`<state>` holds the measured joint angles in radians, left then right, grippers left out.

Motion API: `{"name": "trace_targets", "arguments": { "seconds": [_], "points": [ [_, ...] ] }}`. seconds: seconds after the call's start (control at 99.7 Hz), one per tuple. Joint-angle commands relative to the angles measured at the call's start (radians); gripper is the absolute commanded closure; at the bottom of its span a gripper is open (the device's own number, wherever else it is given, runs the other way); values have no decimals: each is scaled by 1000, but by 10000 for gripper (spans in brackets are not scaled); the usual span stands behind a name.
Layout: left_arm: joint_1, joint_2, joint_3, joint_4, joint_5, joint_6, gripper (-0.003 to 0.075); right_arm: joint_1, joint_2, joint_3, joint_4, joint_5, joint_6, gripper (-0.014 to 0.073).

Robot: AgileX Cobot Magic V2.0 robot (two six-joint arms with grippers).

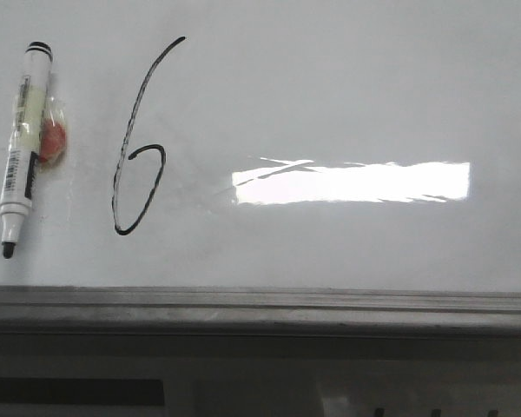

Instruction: Write number 6 on whiteboard

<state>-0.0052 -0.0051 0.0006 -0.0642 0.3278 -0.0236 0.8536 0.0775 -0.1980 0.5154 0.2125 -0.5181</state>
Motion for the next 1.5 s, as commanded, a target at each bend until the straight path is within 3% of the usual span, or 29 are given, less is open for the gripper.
{"name": "trace_targets", "arguments": {
  "seconds": [0.0,0.451,0.652,0.792,0.983,1.204,1.274,1.384,1.494],
  "points": [
    [0,-28,24,1,-53,-10,741,1,9,-25,-4,-75,-15,657],
    [0,-28,24,1,-53,-10,741,1,11,-22,-7,-82,-15,657],
    [0,-28,24,1,-53,-10,741,-32,11,-22,-158,-119,66,657],
    [0,-28,24,1,-53,-10,741,-156,11,-22,-232,-121,173,657],
    [0,-28,24,1,-53,-10,741,-420,11,-22,-342,-119,236,657],
    [0,-28,24,1,-53,-10,741,-723,11,10,-346,-132,247,657],
    [0,-28,24,1,-53,-10,741,-811,11,60,-356,-167,324,657],
    [0,-28,24,1,-53,-10,741,-884,3,132,-438,-172,431,657],
    [0,-28,24,-1,-53,-10,741,-900,-8,206,-465,-181,451,657]
  ]
}}
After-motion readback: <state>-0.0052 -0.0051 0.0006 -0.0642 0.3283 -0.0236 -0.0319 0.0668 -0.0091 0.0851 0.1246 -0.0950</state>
